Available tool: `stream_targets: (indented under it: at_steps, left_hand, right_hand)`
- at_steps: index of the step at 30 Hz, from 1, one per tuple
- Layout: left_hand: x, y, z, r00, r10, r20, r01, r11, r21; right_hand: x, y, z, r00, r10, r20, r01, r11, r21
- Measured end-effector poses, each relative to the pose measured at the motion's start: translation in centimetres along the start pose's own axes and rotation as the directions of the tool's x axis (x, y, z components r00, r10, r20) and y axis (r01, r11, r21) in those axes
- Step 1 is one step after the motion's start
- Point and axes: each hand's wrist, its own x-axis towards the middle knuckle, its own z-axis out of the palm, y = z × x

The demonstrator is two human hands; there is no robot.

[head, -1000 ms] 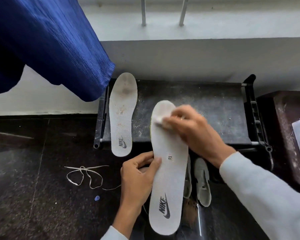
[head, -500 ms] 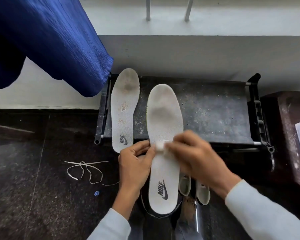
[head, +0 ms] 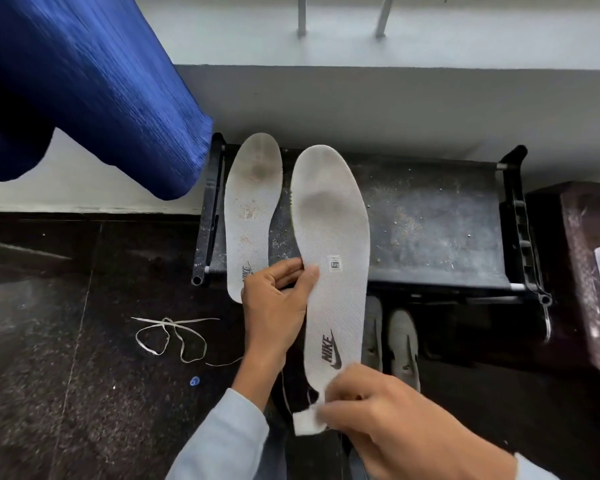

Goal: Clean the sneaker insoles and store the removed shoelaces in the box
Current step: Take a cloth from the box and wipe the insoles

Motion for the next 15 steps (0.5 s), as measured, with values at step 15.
stream_targets:
  at_steps: [15]
  left_hand:
    - [0.7,0.3,0.1,1.0,0.011,-0.022,-0.011,0.999,0.035]
  right_hand:
    - [0.3,-2.2,2.7,0.998,0.061,0.016,-0.063,0.995,0.077]
